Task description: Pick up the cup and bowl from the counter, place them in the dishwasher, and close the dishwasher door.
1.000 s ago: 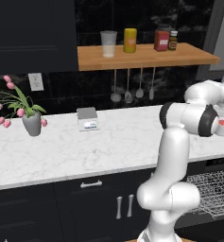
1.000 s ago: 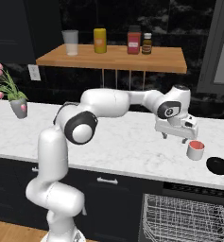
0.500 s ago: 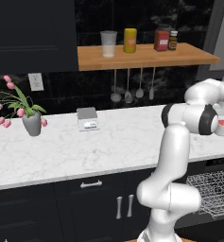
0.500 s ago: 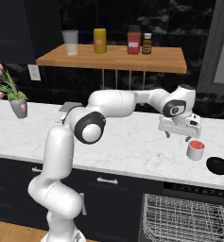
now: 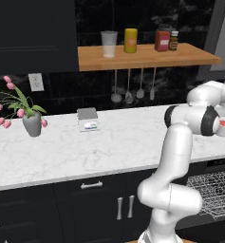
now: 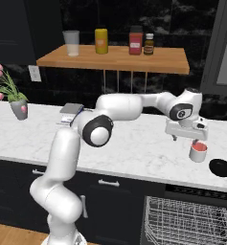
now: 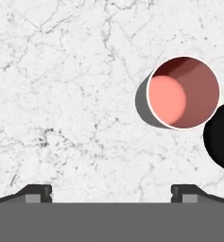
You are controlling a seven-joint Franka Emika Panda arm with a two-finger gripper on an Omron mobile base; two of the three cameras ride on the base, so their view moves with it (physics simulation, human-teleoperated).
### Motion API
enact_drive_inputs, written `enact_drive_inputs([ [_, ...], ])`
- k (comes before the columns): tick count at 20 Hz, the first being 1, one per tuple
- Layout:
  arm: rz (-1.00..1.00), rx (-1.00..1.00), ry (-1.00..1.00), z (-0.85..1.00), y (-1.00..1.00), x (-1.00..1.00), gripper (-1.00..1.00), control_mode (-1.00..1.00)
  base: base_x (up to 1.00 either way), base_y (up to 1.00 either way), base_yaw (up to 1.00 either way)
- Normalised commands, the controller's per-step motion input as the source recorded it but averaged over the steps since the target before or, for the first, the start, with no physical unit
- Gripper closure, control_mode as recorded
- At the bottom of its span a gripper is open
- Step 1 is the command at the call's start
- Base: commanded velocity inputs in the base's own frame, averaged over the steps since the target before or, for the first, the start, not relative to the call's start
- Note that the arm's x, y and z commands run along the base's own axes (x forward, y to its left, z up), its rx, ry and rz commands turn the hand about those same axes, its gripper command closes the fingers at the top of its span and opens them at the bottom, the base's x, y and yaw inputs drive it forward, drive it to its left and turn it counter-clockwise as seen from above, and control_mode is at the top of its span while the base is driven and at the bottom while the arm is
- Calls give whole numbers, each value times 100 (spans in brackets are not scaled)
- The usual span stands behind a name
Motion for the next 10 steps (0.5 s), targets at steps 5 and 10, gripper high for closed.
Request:
enact_drive_inputs([
  [5,0,0,-1,-5,-47,0,-100,-100,0,0,0],
  [10,1,0,0,-14,-8,17,-100,-100,0,0,0],
])
